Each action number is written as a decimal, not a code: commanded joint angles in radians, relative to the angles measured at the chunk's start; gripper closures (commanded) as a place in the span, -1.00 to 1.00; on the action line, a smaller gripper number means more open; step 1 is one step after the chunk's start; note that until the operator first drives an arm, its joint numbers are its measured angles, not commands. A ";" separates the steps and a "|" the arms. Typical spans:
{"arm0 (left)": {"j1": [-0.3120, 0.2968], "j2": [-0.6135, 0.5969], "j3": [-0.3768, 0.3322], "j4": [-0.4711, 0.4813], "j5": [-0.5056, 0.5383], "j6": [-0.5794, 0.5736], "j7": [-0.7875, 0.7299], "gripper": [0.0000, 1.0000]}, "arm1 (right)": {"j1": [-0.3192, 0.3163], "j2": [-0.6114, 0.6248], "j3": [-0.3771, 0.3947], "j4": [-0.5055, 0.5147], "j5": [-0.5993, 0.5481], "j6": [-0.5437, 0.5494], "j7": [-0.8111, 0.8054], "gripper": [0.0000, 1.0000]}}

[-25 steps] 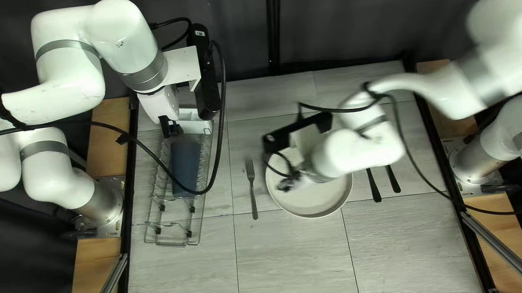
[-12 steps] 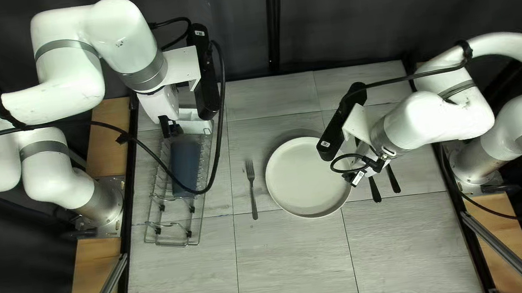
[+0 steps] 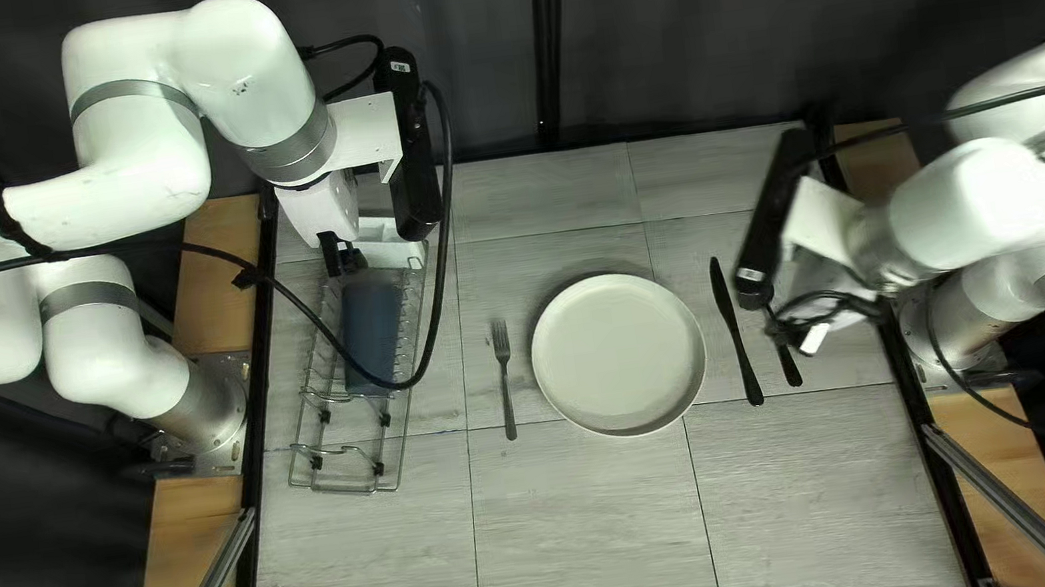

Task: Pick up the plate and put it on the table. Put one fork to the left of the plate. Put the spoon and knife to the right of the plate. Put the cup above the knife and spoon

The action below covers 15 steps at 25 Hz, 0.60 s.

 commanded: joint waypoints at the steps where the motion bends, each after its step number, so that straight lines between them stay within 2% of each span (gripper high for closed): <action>1: 0.010 -0.001 0.008 -0.019 -0.016 -0.017 -0.025 -1.00 | 0.000 0.000 0.000 0.000 0.000 0.000 0.000 -1.00; 2: 0.024 -0.002 0.001 -0.039 -0.016 -0.038 -0.071 -1.00 | 0.000 0.000 0.000 0.000 0.000 0.000 0.000 -1.00; 3: 0.044 0.012 -0.031 -0.079 -0.032 -0.087 -0.196 -1.00 | 0.000 0.000 0.000 0.000 0.000 0.000 0.000 -1.00; 5: 0.051 0.035 -0.073 -0.077 -0.046 -0.096 -0.307 -1.00 | 0.000 0.000 0.000 0.000 0.000 0.000 0.000 -1.00; 11: 0.053 0.033 -0.063 -0.087 -0.062 -0.103 -0.310 -1.00 | 0.000 0.000 0.000 0.000 0.000 0.000 0.000 -1.00; 12: 0.059 0.076 -0.073 -0.061 -0.060 -0.109 -0.332 -1.00 | 0.000 0.000 0.000 0.000 0.000 0.000 0.000 -1.00; 13: 0.079 0.133 -0.107 -0.025 -0.052 -0.105 -0.437 -1.00 | 0.000 0.000 0.000 0.000 0.000 0.000 0.000 -1.00; 15: 0.087 0.148 -0.191 -0.026 -0.073 -0.121 -0.680 -1.00 | 0.000 0.000 0.000 0.000 0.000 0.000 0.000 -1.00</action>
